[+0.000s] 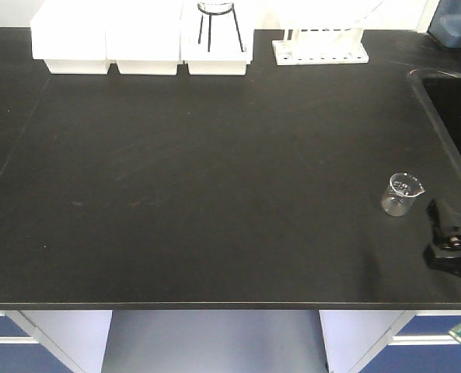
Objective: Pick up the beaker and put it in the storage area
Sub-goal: 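Lower the open right gripper around the clear beaker and close it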
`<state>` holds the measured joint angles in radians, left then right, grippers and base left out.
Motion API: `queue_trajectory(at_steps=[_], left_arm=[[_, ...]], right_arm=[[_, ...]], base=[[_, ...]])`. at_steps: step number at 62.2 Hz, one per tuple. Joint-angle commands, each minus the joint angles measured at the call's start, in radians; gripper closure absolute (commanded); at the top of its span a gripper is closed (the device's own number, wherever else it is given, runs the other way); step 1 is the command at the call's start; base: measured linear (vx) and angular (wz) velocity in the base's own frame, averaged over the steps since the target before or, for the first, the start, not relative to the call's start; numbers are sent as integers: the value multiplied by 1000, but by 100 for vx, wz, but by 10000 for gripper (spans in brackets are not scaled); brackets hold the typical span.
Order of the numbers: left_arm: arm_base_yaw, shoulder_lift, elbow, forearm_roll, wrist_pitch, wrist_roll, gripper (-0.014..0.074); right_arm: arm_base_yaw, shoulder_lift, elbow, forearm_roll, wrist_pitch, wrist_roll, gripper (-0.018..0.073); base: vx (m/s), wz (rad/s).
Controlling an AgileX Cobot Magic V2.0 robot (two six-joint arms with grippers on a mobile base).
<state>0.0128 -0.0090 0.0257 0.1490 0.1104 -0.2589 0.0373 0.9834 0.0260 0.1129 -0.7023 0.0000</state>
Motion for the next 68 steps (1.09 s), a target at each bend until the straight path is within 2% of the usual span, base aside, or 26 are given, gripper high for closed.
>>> queue_trajectory(at_steps=[1, 11, 21, 39, 50, 68], left_arm=[[-6, -19, 22, -6, -85, -6, 605], [-6, -19, 22, -6, -85, -6, 605], [-6, -19, 22, -6, -85, -6, 605], [-6, -19, 22, -6, -85, -6, 605], [-6, -19, 22, -6, -85, -6, 605], [-6, -19, 22, -6, -85, -6, 605]], right_arm=[[-3, 129, 11, -8, -193, -8, -33], [-3, 376, 11, -37, -414, 13, -31], [-3, 627, 11, -107, -644, 37, -31], [-3, 888, -39, -145, -642, 5, -31], [-3, 921, -85, -159, -642, -9, -31], [-3, 923, -167, -129, -642, -33, -31]], base=[[0, 0], [0, 0], [0, 0], [0, 0], [0, 0], [0, 0]])
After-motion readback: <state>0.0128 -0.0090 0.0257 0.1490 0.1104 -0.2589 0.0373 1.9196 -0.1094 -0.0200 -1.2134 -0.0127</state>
